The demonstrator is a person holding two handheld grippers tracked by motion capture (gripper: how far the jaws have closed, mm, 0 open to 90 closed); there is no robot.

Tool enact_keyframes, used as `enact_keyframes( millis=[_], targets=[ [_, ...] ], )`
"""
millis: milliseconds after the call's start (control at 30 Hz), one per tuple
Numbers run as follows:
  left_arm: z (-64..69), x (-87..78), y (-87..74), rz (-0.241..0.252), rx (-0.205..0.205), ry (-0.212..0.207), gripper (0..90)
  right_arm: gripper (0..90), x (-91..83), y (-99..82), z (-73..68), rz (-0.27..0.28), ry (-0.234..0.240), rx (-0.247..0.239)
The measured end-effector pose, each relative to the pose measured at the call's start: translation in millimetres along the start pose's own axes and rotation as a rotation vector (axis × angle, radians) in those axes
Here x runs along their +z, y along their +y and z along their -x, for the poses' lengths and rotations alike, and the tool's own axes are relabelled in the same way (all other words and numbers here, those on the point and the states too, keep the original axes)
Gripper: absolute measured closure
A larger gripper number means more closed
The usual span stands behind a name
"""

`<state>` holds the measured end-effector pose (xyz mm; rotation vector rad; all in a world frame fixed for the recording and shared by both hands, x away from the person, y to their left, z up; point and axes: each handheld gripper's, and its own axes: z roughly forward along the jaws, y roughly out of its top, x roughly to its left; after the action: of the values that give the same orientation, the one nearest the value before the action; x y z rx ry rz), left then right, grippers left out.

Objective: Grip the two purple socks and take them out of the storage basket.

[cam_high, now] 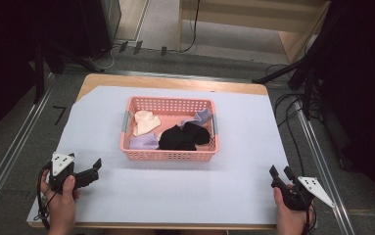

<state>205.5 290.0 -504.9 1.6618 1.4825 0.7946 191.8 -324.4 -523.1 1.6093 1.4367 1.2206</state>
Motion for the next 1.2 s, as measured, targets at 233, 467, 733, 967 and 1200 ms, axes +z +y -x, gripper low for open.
enact_keyframes(
  millis=[233, 467, 733, 967, 1200],
  targets=[
    [-0.5, 0.6, 0.2, -0.003, -0.009, -0.003, 8.3, 45.5, -0.1, 8.9, -18.2, 0.001, 0.069, -0.018],
    [-1.5, 0.1, 0.2, -0.002, -0.014, -0.005, 8.3, 50.0, -0.8, 19.1, -40.0, -0.02, 0.115, -0.053],
    [-2.0, 0.5, 0.3, -0.004, -0.019, -0.007, 8.3, 49.6, 8.0, 31.7, -73.6, -0.036, 0.15, -0.088],
    [-2.1, 1.2, 0.5, -0.008, -0.022, -0.005, 8.3, 49.2, 22.3, 39.4, -96.7, -0.06, 0.185, -0.106],
    [-2.3, 1.6, 0.7, -0.011, -0.025, -0.01, 8.2, 46.8, 38.0, 50.8, -121.4, -0.098, 0.218, -0.125]
  ],
)
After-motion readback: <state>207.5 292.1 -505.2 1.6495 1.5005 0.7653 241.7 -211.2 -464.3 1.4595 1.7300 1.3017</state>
